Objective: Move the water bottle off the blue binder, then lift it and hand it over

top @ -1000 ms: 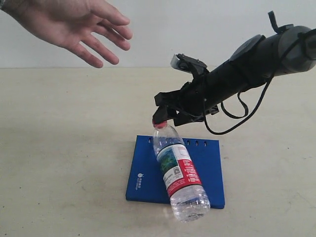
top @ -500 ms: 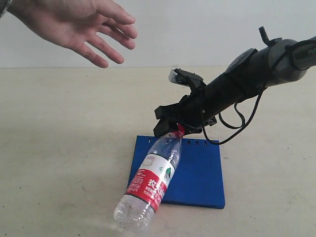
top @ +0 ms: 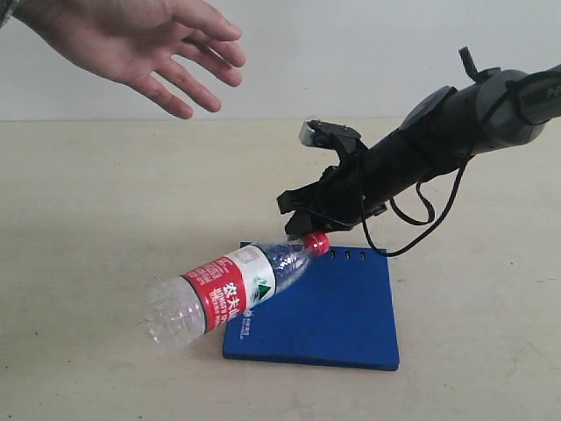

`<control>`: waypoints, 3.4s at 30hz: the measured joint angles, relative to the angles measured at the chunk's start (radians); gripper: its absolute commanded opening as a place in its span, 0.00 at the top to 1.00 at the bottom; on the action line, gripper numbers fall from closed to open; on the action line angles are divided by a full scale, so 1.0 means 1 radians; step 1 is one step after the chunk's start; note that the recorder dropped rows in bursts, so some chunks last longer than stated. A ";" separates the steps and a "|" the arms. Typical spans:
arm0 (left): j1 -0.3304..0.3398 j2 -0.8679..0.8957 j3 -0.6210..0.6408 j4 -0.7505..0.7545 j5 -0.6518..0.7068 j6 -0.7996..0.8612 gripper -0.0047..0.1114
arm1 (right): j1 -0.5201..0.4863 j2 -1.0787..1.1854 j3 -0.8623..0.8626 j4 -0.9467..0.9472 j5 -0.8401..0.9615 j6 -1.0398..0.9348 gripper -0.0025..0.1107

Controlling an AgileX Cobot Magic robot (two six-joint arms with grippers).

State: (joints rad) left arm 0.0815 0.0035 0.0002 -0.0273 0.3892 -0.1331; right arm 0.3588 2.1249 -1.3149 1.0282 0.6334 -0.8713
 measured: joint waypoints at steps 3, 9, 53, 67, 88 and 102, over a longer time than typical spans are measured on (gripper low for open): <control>0.000 0.000 0.000 0.000 0.000 0.000 0.92 | 0.000 -0.015 0.000 -0.002 -0.037 -0.018 0.98; 0.000 0.000 0.000 0.000 0.000 0.000 0.92 | 0.000 -0.125 0.000 -0.022 -0.062 -0.124 0.98; 0.000 0.000 0.000 0.000 0.000 0.000 0.92 | -0.300 -0.454 0.000 -1.321 -0.365 0.217 0.98; 0.000 0.000 0.000 0.000 0.000 0.000 0.92 | -0.300 -0.437 0.000 -1.275 -0.387 0.094 0.98; 0.000 0.000 0.000 0.000 0.000 0.000 0.92 | -0.135 -0.699 0.000 -1.195 -0.364 0.687 0.98; 0.000 0.000 0.000 0.000 0.000 0.000 0.92 | 0.275 -0.673 0.033 -0.796 0.344 0.445 0.98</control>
State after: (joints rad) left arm 0.0815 0.0035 0.0002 -0.0273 0.3892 -0.1331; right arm 0.6338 1.4523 -1.2819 0.2323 0.9770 -0.4267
